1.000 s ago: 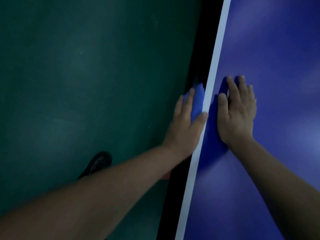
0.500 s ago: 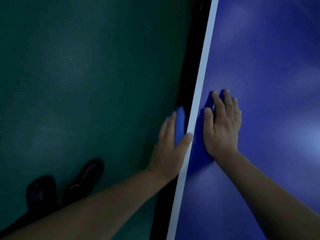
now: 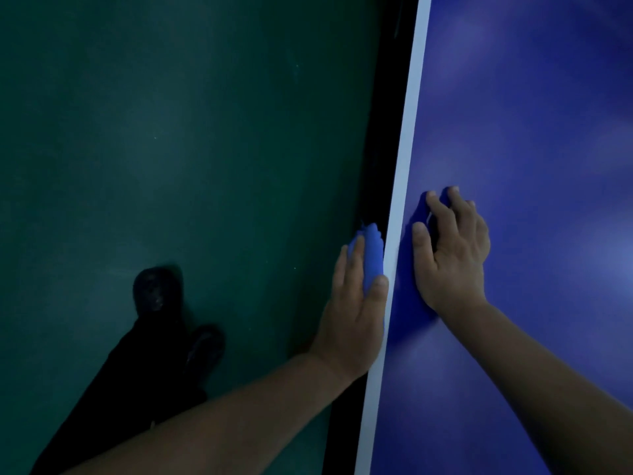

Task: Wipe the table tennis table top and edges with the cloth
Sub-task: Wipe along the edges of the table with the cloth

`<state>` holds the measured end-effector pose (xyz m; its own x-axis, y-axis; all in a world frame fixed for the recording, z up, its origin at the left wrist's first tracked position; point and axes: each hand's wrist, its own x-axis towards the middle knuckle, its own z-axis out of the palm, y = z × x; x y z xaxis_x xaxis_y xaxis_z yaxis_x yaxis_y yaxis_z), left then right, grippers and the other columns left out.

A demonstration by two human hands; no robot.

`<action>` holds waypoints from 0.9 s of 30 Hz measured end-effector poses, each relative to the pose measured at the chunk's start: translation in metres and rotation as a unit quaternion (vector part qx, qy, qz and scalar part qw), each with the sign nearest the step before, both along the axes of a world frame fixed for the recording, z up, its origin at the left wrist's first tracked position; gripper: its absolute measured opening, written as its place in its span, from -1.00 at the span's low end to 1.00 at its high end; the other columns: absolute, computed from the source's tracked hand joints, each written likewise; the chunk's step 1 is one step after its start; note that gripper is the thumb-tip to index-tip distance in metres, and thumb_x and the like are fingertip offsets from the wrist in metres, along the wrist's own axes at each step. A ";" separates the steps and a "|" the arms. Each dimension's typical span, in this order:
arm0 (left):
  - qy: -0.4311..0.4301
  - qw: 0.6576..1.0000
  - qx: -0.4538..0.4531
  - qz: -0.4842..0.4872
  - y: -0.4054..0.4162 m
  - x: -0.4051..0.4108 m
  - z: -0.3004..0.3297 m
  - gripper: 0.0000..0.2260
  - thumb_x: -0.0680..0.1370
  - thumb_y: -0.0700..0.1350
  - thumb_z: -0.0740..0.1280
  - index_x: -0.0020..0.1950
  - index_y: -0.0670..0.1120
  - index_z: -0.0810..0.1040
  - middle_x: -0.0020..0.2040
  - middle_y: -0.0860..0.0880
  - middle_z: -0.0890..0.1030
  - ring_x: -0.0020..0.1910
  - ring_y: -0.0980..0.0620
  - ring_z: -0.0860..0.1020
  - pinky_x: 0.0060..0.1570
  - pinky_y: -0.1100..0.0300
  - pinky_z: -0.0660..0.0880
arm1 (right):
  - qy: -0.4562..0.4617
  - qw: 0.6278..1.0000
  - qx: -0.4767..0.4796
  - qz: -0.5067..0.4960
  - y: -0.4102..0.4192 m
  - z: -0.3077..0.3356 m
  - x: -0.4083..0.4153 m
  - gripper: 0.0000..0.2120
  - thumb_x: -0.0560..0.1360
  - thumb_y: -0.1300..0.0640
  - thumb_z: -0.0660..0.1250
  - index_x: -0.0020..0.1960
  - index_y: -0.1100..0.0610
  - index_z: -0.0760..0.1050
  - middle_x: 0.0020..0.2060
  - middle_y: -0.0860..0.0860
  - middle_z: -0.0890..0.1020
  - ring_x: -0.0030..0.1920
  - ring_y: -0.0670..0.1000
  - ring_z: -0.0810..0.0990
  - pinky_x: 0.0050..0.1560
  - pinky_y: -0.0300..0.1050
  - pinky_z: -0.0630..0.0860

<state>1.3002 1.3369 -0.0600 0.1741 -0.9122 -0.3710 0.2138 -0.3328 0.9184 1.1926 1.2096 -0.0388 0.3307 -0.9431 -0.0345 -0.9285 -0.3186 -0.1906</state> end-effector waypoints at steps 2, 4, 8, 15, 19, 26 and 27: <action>0.001 0.999 0.029 -0.013 -0.021 0.009 -0.003 -0.51 0.74 0.04 0.00 0.63 0.19 -0.12 0.64 0.20 -0.10 0.56 0.32 -0.13 0.24 0.68 -0.16 | -0.025 0.999 -0.011 -0.020 -0.007 0.000 0.008 -0.48 0.60 -0.20 0.10 0.47 0.00 0.41 0.46 0.07 0.33 0.47 0.10 0.22 0.50 0.17 0.16; -0.010 0.999 0.033 -0.026 -0.062 0.025 -0.009 -0.48 0.73 0.08 0.02 0.66 0.13 -0.10 0.66 0.13 -0.08 0.58 0.26 -0.09 0.32 0.53 -0.15 | -0.048 0.998 -0.022 -0.024 -0.020 0.001 0.021 -0.52 0.59 -0.18 0.17 0.41 0.02 0.46 0.36 0.08 0.38 0.38 0.08 0.29 0.43 0.18 0.28; -0.014 0.999 0.030 -0.003 -0.123 0.050 -0.010 -0.44 0.72 0.09 0.08 0.66 0.05 -0.06 0.67 0.03 -0.02 0.61 0.11 -0.01 0.40 0.28 -0.05 | -0.023 0.999 -0.024 0.026 -0.075 0.004 0.046 -0.56 0.61 -0.13 0.17 0.41 0.02 0.46 0.38 0.10 0.40 0.39 0.13 0.32 0.45 0.08 0.25; 0.010 0.998 0.013 -0.056 -0.018 0.023 0.002 -0.45 0.69 0.21 -0.02 0.62 0.24 -0.21 0.60 0.33 -0.21 0.55 0.37 -0.21 0.52 0.32 -0.15 | 0.042 0.999 -0.008 -0.017 -0.148 0.002 0.066 -0.48 0.67 -0.14 -0.01 0.59 -0.03 0.22 0.59 0.08 0.18 0.57 0.13 0.13 0.57 0.09 0.04; 0.008 0.999 0.042 -0.032 -0.060 0.031 0.006 -0.45 0.69 0.16 0.03 0.62 0.20 -0.16 0.64 0.21 -0.16 0.55 0.37 -0.16 0.40 0.55 -0.16 | 0.026 0.999 -0.024 -0.020 -0.147 -0.004 0.062 -0.46 0.67 -0.16 -0.02 0.59 -0.01 0.22 0.59 0.08 0.19 0.58 0.14 0.12 0.57 0.18 0.05; -0.015 0.999 0.027 0.025 -0.222 0.080 -0.010 -0.45 0.72 0.07 0.09 0.66 0.07 -0.04 0.66 0.06 0.00 0.60 0.12 0.04 0.37 0.30 -0.02 | 0.018 0.999 -0.034 -0.010 -0.149 -0.007 0.059 -0.48 0.68 -0.15 0.00 0.58 0.01 0.24 0.58 0.10 0.21 0.57 0.16 0.15 0.55 0.23 0.08; -0.013 0.999 0.021 0.029 -0.214 0.078 -0.010 -0.45 0.71 0.08 0.09 0.66 0.07 -0.03 0.66 0.09 0.00 0.61 0.14 0.02 0.40 0.31 -0.03 | 0.019 0.999 -0.034 -0.006 -0.150 -0.007 0.058 -0.48 0.68 -0.14 0.01 0.58 0.03 0.25 0.58 0.11 0.22 0.57 0.18 0.16 0.54 0.25 0.09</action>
